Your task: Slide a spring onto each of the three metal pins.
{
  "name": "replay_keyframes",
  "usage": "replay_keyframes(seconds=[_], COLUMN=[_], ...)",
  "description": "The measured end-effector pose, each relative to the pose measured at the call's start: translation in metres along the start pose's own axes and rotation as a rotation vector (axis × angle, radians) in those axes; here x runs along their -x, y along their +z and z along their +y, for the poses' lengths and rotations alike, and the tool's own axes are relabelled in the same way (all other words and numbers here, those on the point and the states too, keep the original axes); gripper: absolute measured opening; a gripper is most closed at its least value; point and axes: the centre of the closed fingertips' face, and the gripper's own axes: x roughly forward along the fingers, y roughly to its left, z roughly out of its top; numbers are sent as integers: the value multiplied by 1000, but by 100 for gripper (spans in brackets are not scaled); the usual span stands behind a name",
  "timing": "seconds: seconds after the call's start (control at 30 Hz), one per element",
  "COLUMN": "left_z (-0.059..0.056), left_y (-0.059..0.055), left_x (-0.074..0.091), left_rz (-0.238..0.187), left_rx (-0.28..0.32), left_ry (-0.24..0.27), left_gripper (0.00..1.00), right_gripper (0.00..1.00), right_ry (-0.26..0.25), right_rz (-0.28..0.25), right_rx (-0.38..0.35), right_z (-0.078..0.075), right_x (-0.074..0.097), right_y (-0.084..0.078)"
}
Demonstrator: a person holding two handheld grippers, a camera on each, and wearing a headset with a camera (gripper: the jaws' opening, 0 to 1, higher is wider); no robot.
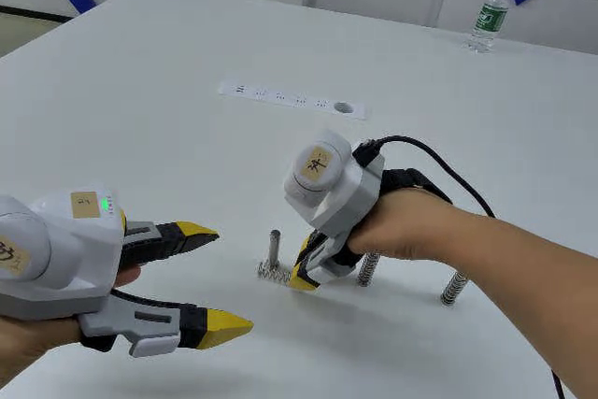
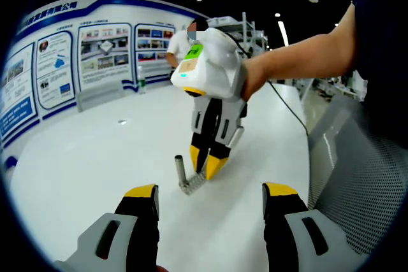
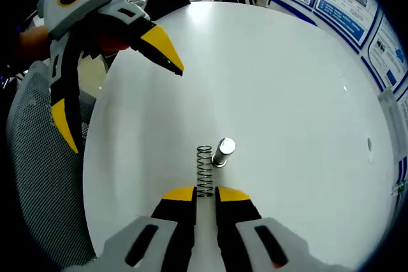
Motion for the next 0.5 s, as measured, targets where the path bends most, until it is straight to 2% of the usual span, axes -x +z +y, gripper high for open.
replay_keyframes(seconds=[0.5], left_z=[0], left_y=[-1], left_x=[0], left_rz=[1], left_rx=[1], left_ry=[3], left_gripper=[67], right_gripper=[12], right_ry=[2], right_rz=[14], right_rx=[17], right_z=[2], right_x=[-3], right_y=[-2])
